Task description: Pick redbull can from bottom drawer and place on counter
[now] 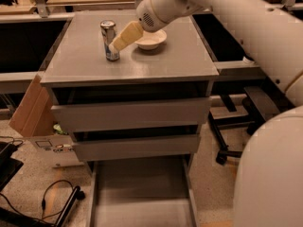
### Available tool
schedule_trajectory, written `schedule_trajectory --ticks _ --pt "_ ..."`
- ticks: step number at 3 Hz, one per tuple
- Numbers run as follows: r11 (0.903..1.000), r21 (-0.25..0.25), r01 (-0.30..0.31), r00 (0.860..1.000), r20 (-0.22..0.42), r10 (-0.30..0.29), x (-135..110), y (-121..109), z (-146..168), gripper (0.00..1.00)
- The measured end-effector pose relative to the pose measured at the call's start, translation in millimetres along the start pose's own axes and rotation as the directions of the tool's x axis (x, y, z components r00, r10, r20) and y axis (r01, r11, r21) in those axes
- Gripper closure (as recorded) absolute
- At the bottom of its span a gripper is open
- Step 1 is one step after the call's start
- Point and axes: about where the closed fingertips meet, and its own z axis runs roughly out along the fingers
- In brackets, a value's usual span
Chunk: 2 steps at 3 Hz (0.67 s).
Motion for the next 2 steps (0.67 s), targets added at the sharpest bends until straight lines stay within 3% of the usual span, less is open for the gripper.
schedule_trajectory --ticks 1,2 --pt "0.9898 0.131 -0.055 0.980 -0.181 0.079 38.5 0.3 -73.7 0.00" --pt "0.9571 0.281 -0.072 0.961 -0.238 0.143 83.1 -7.0 -123.2 0.00"
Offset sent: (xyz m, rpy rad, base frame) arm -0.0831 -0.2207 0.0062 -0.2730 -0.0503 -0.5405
